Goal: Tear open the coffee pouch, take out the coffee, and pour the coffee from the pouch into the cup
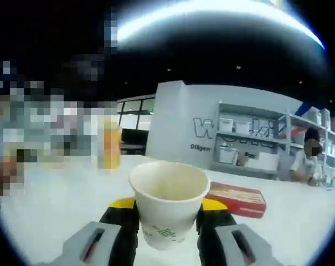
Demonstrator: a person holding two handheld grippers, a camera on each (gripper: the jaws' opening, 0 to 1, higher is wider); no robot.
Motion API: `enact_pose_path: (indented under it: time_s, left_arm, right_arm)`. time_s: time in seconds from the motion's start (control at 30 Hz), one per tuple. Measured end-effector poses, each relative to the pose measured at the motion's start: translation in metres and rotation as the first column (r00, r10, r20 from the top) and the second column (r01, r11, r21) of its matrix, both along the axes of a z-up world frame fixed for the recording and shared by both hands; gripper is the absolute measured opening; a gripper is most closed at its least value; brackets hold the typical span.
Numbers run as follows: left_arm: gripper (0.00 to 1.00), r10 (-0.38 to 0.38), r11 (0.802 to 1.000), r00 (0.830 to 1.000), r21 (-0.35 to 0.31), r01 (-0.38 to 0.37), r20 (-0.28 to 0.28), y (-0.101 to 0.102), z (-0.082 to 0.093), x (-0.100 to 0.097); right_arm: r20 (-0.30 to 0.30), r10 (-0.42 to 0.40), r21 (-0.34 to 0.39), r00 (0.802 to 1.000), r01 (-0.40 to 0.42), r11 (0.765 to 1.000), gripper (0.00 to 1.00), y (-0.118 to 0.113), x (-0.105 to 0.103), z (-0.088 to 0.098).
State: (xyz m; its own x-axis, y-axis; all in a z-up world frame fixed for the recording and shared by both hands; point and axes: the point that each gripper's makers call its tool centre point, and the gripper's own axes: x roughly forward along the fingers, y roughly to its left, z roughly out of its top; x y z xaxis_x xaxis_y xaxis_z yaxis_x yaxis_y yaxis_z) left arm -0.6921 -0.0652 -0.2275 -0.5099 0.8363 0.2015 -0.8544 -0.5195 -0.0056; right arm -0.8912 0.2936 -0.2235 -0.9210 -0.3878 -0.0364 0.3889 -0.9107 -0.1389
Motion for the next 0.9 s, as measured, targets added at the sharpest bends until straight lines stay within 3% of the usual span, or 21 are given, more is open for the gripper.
enact_pose_path:
  time_s: [0.17, 0.37, 0.6, 0.67, 0.77, 0.9]
  left_arm:
    - [0.32, 0.018, 1.000, 1.000, -0.020, -0.018, -0.004, -0.001, -0.002, -0.002]
    - [0.32, 0.031, 0.999, 1.000, -0.039, -0.031, -0.005, 0.000, -0.005, -0.004]
    - [0.31, 0.061, 0.997, 0.998, -0.050, -0.061, -0.003, -0.004, -0.006, -0.008]
    - [0.31, 0.068, 0.996, 0.998, -0.052, -0.068, -0.002, -0.004, -0.007, -0.009]
    - [0.30, 0.075, 0.996, 0.997, -0.056, -0.075, -0.008, -0.004, -0.006, -0.008]
    - [0.30, 0.072, 0.996, 0.997, -0.045, -0.072, 0.005, -0.006, -0.005, -0.009]
  right_arm:
    - [0.059, -0.075, -0.060, 0.995, 0.079, 0.995, 0.41, 0.044, -0.029, -0.019]
    - [0.105, -0.149, -0.140, 0.983, 0.162, 0.977, 0.41, 0.081, -0.059, -0.042]
    - [0.122, -0.205, -0.085, 0.971, 0.216, 0.973, 0.41, 0.093, -0.085, -0.063]
    - [0.118, -0.218, -0.030, 0.969, 0.223, 0.974, 0.41, 0.090, -0.087, -0.066]
    - [0.119, -0.200, -0.036, 0.972, 0.206, 0.978, 0.42, 0.080, -0.089, -0.065]
    - [0.126, -0.201, -0.023, 0.971, 0.206, 0.978, 0.42, 0.083, -0.094, -0.068]
